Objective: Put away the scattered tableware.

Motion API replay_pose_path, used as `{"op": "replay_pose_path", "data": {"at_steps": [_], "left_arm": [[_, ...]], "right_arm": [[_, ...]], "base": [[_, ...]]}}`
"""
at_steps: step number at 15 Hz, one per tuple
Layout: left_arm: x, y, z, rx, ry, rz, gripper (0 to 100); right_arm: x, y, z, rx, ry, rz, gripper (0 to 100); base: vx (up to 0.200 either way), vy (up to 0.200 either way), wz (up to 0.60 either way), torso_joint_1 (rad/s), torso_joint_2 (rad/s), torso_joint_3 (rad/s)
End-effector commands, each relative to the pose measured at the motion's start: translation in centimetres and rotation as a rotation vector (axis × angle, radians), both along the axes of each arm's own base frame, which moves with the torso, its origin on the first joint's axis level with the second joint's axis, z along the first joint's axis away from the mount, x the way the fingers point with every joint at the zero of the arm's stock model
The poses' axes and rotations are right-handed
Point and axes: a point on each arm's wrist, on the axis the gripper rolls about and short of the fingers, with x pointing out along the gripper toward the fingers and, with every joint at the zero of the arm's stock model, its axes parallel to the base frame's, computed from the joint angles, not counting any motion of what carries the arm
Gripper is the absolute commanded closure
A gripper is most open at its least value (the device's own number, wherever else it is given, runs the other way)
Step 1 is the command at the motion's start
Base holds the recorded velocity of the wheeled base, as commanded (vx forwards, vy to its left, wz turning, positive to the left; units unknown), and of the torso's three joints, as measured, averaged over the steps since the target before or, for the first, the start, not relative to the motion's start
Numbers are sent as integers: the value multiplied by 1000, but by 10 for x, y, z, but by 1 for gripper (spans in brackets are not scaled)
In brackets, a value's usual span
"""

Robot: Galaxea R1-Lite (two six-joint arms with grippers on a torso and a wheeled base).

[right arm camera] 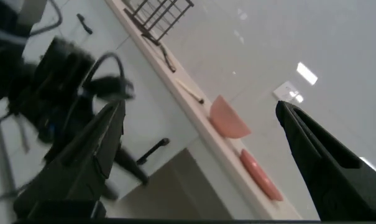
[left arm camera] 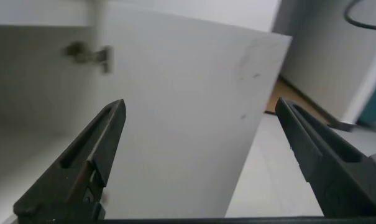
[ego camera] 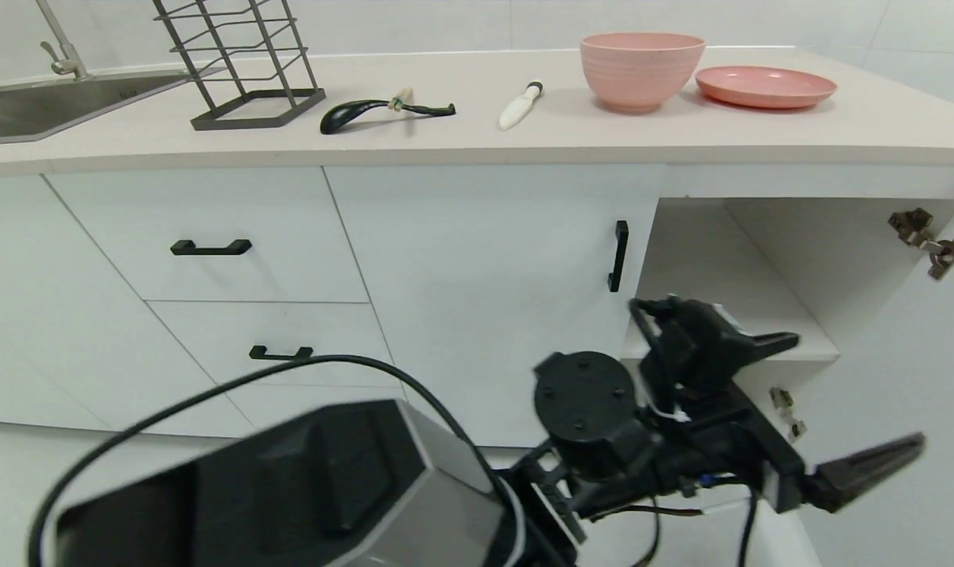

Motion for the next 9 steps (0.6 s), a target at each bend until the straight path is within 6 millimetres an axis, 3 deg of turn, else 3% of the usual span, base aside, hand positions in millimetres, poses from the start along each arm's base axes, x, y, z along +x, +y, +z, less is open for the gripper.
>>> {"op": "replay_pose_path", "data": {"at_steps": [1, 2, 4, 7, 8, 9], "left_arm": [[-33, 148, 80, -58, -146, 192, 0], [-48, 173, 94, -79, -194, 226, 0], [-75, 217, 97, -80, -201, 272, 0], [-102, 288, 87, -64, -223, 463, 0], [-103, 289, 87, -65, -224, 466, 0], [-136, 319, 61, -29, -198, 516, 0]], "right_arm": [[1, 2, -26, 27, 98, 69, 0], [-1, 3, -39, 28, 134, 120, 0], [-4, 5, -44, 38, 169, 158, 0], [-15, 6, -59, 86, 281, 141, 0], [-16, 6, -60, 89, 287, 139, 0], [-28, 6, -87, 202, 481, 65, 0]], "base": [[0, 0, 0, 0, 0, 0], [0, 0, 0, 0, 0, 0], [0, 0, 0, 0, 0, 0], [0, 0, 0, 0, 0, 0], [0, 0, 0, 0, 0, 0], [0, 0, 0, 0, 0, 0]]}}
